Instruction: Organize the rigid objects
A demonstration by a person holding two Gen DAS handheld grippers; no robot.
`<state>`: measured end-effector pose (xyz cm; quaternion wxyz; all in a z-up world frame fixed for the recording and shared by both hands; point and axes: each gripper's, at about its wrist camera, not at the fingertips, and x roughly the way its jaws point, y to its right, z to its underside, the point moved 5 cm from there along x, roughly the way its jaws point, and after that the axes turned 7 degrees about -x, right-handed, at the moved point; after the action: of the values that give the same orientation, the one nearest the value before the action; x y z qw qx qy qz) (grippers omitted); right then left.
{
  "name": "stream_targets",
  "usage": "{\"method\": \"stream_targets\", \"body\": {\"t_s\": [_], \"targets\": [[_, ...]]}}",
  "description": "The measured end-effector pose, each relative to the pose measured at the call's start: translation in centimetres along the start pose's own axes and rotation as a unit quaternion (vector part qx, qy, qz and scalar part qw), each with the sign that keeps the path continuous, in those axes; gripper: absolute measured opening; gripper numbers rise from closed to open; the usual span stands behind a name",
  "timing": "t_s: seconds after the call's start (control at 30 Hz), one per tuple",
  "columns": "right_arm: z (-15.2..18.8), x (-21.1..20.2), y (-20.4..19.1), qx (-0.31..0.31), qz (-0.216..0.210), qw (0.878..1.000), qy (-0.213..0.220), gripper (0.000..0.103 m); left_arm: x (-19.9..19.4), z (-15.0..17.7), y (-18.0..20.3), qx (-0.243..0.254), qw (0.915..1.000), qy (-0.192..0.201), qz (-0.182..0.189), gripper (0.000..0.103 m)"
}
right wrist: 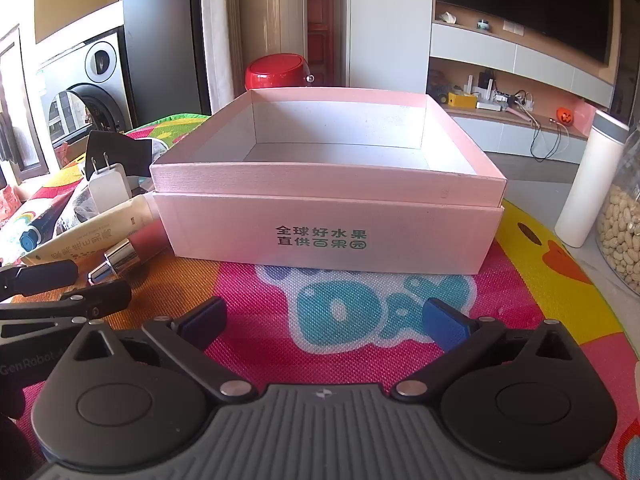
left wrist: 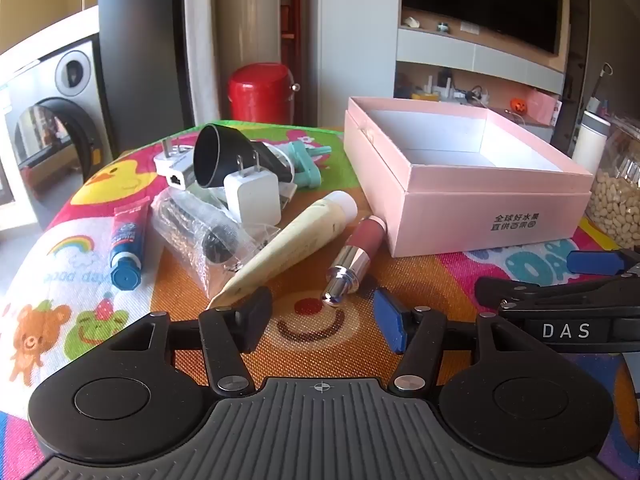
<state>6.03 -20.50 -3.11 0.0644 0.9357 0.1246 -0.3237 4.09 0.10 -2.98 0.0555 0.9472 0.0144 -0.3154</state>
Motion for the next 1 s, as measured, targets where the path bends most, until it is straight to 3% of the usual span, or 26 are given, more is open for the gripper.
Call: {"method": "stream_targets", "body": {"t_s": [1.0], "targets": [[-0.02, 0.01, -0.02, 0.000, 0.000, 1.000, 0.000, 0.103, -0.08, 0.09, -0.26, -0.002, 1.0000, 0.002, 0.002, 0.063]]}}
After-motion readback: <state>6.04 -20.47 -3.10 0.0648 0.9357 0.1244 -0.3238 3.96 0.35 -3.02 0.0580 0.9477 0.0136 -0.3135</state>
